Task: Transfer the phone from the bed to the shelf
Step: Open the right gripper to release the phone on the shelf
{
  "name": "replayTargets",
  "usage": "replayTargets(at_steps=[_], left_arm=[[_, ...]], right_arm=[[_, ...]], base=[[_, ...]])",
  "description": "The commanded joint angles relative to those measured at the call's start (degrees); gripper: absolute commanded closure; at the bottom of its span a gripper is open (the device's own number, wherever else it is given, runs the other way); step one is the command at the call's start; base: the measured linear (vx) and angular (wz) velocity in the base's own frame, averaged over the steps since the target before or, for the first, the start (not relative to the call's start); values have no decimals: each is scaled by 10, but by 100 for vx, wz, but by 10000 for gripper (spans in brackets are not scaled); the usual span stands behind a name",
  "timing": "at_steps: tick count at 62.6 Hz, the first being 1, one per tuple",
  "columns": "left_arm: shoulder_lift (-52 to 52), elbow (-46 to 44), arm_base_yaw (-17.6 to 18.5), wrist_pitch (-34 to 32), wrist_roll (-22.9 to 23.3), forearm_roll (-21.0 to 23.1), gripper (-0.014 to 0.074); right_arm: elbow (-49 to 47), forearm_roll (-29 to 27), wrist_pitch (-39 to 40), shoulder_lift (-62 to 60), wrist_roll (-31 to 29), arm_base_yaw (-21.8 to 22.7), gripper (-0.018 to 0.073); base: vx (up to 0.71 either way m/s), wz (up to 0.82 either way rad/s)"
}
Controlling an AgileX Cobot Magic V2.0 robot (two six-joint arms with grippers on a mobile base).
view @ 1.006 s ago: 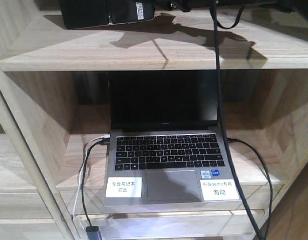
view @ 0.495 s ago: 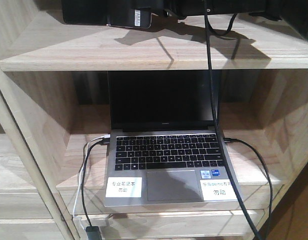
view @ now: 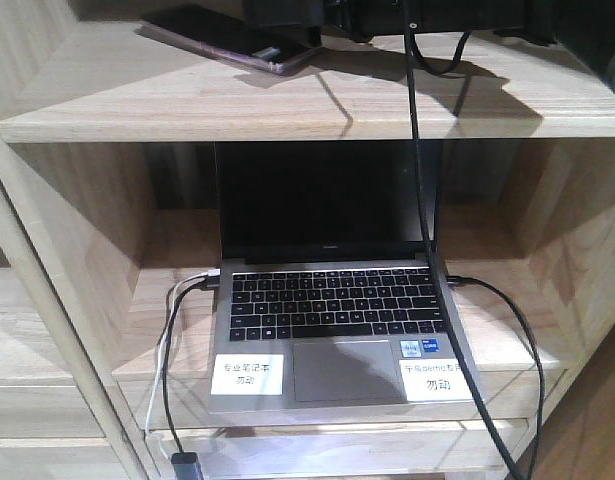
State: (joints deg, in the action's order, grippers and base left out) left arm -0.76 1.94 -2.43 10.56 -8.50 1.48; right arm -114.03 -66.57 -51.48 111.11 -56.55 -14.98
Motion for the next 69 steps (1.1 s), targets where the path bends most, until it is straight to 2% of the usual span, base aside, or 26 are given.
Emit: replayTargets(at_steps=[1,15,24,31,37,43,53,58,69], left_arm=[[-8,-12,2,-41,3,5,595],[-8,-12,2,-41,3,5,595],[-8,-12,2,-41,3,5,595],[-8,-12,2,-41,3,5,595],[-8,-12,2,-41,3,5,595],[-8,-12,2,-41,3,5,595],[-8,-12,2,-41,3,5,595],[-8,-12,2,-41,3,5,595],[-8,-12,2,-41,3,5,595]], right_arm=[[-17,-26,24,-33,-5,3,-92],[-17,-6,26,-43,-3,4,-32],[-17,2,24,-61,10,12,60],[-17,6,20,-79,10,22,198],[-17,25,9,-96,10,26,386],[-17,72,1,-117,31,26,576],[-3,130,-4,-152,95,26,566],[31,143,17,-182,97,26,566],[170,145,120,-276,87,26,566]], base=[[0,0],[0,0],[0,0],[0,0],[0,0],[0,0],[0,0],[0,0],[0,0]])
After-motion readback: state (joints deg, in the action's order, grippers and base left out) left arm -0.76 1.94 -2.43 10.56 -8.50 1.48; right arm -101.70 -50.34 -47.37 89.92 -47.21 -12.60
